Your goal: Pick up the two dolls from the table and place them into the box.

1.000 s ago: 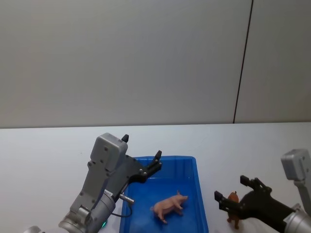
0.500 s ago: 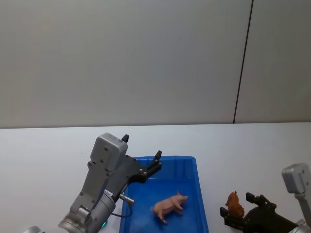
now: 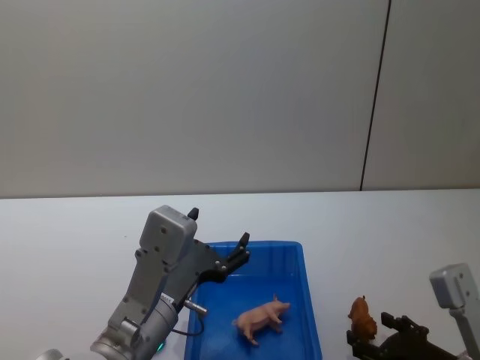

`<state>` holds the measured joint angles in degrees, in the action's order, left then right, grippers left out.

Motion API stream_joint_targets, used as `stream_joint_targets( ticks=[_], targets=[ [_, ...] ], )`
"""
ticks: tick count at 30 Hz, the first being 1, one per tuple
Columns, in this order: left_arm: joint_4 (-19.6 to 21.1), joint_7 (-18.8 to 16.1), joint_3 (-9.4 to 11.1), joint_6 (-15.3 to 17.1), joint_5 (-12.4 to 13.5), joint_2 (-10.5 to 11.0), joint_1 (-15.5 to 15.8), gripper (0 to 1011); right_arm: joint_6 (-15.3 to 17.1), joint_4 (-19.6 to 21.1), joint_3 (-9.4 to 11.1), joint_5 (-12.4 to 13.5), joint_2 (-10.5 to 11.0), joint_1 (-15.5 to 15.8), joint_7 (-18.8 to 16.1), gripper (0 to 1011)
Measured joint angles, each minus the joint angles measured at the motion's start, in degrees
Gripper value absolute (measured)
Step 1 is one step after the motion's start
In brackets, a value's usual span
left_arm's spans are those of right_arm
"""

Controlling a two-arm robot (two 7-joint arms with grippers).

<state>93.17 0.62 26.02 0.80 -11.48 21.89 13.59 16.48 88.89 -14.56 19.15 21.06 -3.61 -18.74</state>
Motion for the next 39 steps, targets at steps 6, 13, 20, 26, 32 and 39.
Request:
stream_joint_targets(
  ticks=[6, 13, 20, 26, 32, 39],
  targets=[
    [0.0, 0.0, 0.0, 0.0, 0.0, 0.0, 0.0, 1001, -0.3, -1.0, -0.1, 0.0, -0.4, -0.4, 0.3, 728],
    [0.0, 0.0, 0.0, 0.0, 0.0, 0.0, 0.0, 1001, -1.8, -1.7, -0.2, 0.2, -0.8, -0.8, 0.5, 487],
    [0.0, 0.0, 0.0, 0.0, 0.0, 0.0, 0.0, 1001, -3.6, -2.0, -0.2, 0.2, -1.1, -1.2, 0.8, 425],
    [0.0, 0.0, 0.0, 0.0, 0.0, 0.0, 0.0, 1001, -6.0, -1.7, -0.3, -0.6, -1.1, -1.2, 1.3, 425],
    [0.0, 0.0, 0.0, 0.0, 0.0, 0.0, 0.0, 1001, -8.5, -0.3, -0.3, -1.6, -1.0, -1.4, 0.7, 425],
    [0.0, 0.0, 0.0, 0.0, 0.0, 0.0, 0.0, 1001, -10.1, 1.7, -0.3, -1.9, -1.1, -2.2, -1.9, 425]
  ],
)
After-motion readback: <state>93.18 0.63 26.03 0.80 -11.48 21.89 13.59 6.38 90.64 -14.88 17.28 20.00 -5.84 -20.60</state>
